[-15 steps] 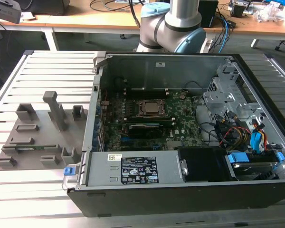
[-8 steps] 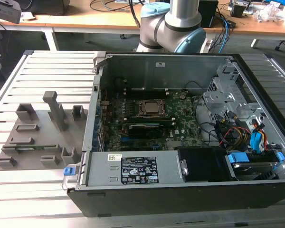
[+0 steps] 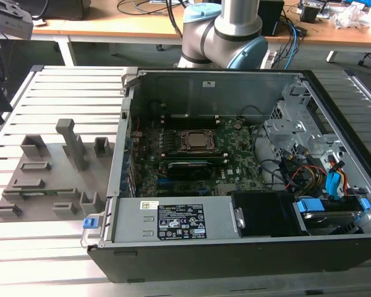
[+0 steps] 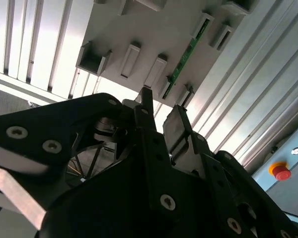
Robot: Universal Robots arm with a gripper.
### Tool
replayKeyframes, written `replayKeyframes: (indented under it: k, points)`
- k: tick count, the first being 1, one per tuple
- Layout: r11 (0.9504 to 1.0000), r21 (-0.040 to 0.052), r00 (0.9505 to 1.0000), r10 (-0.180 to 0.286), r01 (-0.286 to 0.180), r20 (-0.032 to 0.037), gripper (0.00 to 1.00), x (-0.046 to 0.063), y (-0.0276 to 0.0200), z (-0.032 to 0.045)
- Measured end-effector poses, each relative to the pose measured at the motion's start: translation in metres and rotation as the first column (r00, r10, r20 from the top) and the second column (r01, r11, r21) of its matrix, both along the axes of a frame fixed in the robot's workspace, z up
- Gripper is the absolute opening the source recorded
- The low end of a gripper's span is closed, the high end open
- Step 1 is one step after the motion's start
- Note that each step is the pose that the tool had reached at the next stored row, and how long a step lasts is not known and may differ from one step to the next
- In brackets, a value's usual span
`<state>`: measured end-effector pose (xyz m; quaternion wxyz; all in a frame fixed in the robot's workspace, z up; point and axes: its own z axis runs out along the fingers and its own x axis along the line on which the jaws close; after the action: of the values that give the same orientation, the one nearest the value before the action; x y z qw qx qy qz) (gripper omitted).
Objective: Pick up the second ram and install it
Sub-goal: 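Pick up the second ram and move it above second insertion slot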
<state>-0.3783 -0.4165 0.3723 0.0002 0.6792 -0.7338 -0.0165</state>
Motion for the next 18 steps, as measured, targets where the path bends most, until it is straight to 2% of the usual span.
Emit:
replayKeyframes:
  k: [6, 18]
  points:
    - [1.0000, 0.0000, 1.0000, 0.000, 0.000, 0.0000, 0.36, 0.000, 0.0000, -0.0121]
    - [1.0000, -0.0001, 1.0000, 0.000, 0.000, -0.0001, 0.36, 0.000, 0.0000, -0.0247]
